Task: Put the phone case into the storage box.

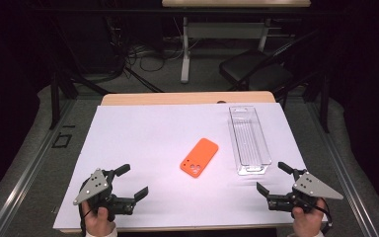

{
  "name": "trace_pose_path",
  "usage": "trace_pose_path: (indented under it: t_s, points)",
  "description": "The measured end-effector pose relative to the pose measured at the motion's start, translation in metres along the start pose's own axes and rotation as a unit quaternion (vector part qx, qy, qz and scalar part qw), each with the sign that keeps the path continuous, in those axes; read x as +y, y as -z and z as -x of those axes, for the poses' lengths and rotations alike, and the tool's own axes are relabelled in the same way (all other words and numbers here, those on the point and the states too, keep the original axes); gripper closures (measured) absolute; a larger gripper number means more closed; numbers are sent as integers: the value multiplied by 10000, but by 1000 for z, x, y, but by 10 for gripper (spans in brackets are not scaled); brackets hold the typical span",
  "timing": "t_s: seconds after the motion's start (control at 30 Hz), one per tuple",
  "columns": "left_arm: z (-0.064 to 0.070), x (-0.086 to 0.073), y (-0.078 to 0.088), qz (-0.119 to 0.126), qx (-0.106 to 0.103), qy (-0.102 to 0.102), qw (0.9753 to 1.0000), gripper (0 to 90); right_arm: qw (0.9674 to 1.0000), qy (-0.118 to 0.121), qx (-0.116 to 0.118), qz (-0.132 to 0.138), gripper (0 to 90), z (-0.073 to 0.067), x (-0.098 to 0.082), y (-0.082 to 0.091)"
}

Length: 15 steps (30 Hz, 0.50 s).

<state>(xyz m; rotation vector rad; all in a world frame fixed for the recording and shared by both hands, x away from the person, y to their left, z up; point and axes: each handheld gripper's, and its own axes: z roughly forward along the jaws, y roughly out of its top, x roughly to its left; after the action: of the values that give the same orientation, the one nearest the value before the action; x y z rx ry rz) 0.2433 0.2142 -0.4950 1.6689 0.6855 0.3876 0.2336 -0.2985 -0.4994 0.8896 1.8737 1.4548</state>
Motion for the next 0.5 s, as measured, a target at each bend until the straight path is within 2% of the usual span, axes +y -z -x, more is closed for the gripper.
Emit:
trace_pose_path:
  t_s: [0.03,0.07,0.23,0.3,0.33,0.5]
  points:
    - [0,0,0,0,0,0,10000,40,10000,0,0,0,37,0,0,0]
    - [0,-1,-3,-113,-47,21,9999,42,10000,-30,13,21,37,1,0,-1]
    - [3,-1,-5,-261,-1,-49,9996,42,9999,-69,65,84,37,2,1,-5]
    - [4,-1,-7,-281,47,15,9996,42,10000,-56,60,42,37,3,0,-6]
    - [5,-2,-9,-366,117,37,9993,42,10000,-54,42,-53,37,3,0,-7]
    - [7,-3,-11,-583,215,170,9979,42,9999,-93,83,-86,37,3,0,-11]
